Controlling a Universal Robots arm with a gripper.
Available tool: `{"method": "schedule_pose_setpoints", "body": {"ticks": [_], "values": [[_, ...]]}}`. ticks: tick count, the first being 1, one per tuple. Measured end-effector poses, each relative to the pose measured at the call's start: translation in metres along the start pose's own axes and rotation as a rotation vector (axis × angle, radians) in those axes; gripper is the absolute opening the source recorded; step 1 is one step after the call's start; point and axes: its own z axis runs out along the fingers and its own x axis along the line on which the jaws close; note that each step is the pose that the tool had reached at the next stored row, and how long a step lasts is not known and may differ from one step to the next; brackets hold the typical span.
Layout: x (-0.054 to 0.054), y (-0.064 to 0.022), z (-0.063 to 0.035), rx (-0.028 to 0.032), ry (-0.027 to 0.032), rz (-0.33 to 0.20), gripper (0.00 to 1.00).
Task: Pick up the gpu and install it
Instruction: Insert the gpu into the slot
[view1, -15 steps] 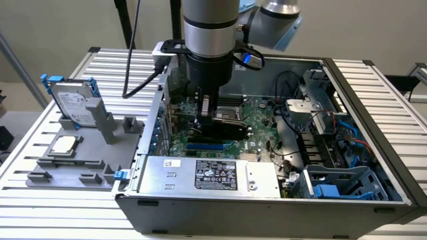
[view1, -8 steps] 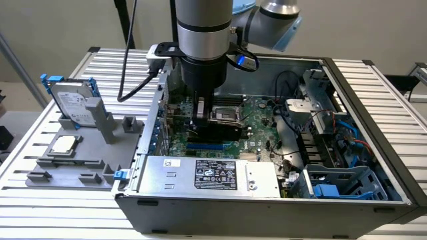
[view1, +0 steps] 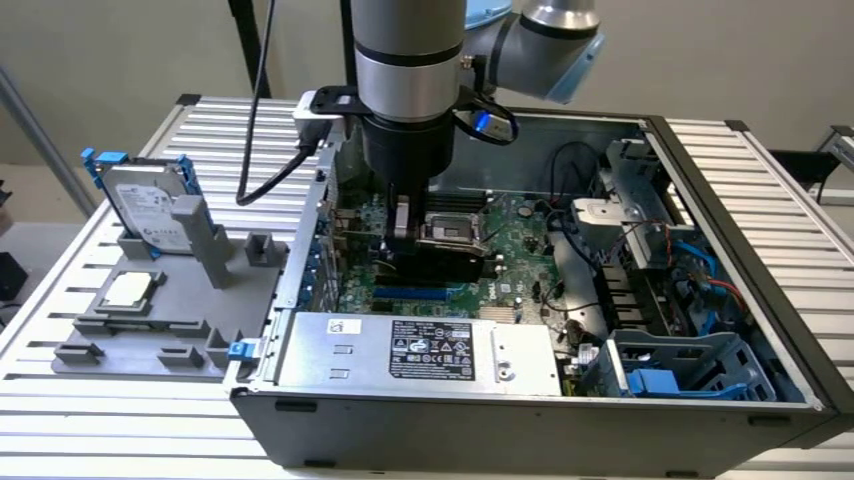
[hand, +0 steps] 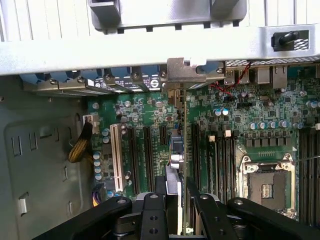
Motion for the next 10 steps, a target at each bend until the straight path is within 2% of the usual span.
{"method": "schedule_pose_setpoints", "body": {"ticks": [10], "values": [[-0.0032, 0.0005, 0.0033, -0.0001, 0.0003, -0.002, 0.27]]}}
